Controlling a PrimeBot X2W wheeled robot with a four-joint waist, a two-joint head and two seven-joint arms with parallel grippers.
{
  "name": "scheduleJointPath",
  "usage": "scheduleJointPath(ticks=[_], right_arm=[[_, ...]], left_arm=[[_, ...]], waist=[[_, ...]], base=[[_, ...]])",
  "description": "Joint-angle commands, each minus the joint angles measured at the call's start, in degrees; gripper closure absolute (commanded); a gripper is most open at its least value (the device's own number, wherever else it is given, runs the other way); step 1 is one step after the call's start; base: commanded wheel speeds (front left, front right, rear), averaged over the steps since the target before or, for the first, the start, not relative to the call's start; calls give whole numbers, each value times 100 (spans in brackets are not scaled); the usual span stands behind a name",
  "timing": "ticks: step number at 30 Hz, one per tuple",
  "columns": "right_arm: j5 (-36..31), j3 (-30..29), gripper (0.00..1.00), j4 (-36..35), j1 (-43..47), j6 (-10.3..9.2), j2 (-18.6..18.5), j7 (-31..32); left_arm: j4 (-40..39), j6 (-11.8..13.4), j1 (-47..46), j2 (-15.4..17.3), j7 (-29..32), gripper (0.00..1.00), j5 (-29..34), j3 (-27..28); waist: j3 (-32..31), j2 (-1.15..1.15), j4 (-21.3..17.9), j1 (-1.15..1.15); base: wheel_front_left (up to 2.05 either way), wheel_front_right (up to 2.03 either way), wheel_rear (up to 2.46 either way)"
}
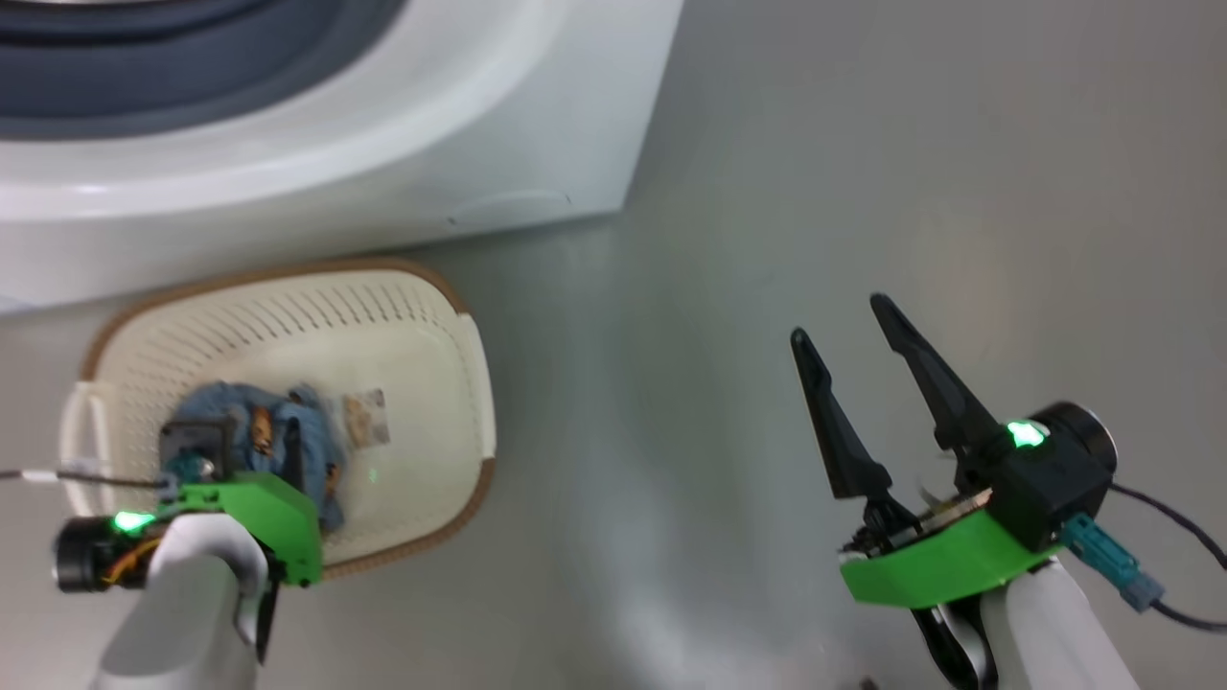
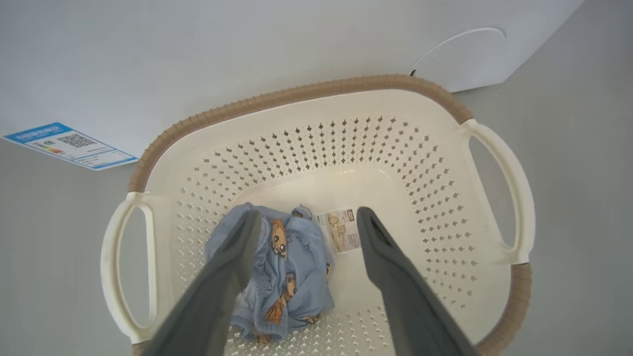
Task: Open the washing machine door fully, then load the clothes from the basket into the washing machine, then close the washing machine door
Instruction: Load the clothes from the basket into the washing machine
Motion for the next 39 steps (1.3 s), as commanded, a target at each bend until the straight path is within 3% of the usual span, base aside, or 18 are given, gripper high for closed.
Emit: scheduleJointPath(ticks=[1, 9, 19, 26, 35, 36, 37, 39], right_arm=[[66, 192, 0, -102, -105, 9, 23, -56], [372, 347, 0, -290, -517, 9, 24, -67], [588, 407, 0, -441, -826, 9, 24, -68], [738, 512, 0, -454, -908, 9, 24, -68], [848, 540, 0, -469, -959, 9, 25, -69], [847, 539, 0, -471, -965, 9, 25, -69], [845, 540, 0, -471, -973, 9, 25, -69], [838, 544, 0, -471, -986, 9, 25, -69]], left_arm=[[136, -42, -174, 260, 9, 0, 66, 97], [955, -20, -876, 650, 39, 0, 124, 76], [1343, 123, -1417, 1125, 293, 0, 12, 181], [1449, 403, -1612, 1358, 693, 0, -113, 285], [1485, 700, -1894, 1413, 1117, 0, -250, 358], [1487, 713, -1920, 1416, 1159, 60, -271, 369], [1489, 723, -1944, 1418, 1190, 100, -282, 370], [1492, 719, -1979, 1414, 1234, 100, -300, 364]], waist=[[753, 0, -433, 0], [1505, 0, -868, 0], [2203, 0, -1189, 0], [2467, 0, -1270, 0], [2662, 0, -1259, 0], [2672, 0, -1251, 0], [2680, 0, -1241, 0], [2686, 0, -1223, 0]], base=[[0, 0, 0], [0, 0, 0], [0, 0, 0], [0, 0, 0], [0, 0, 0], [0, 0, 0], [0, 0, 0], [0, 0, 0]])
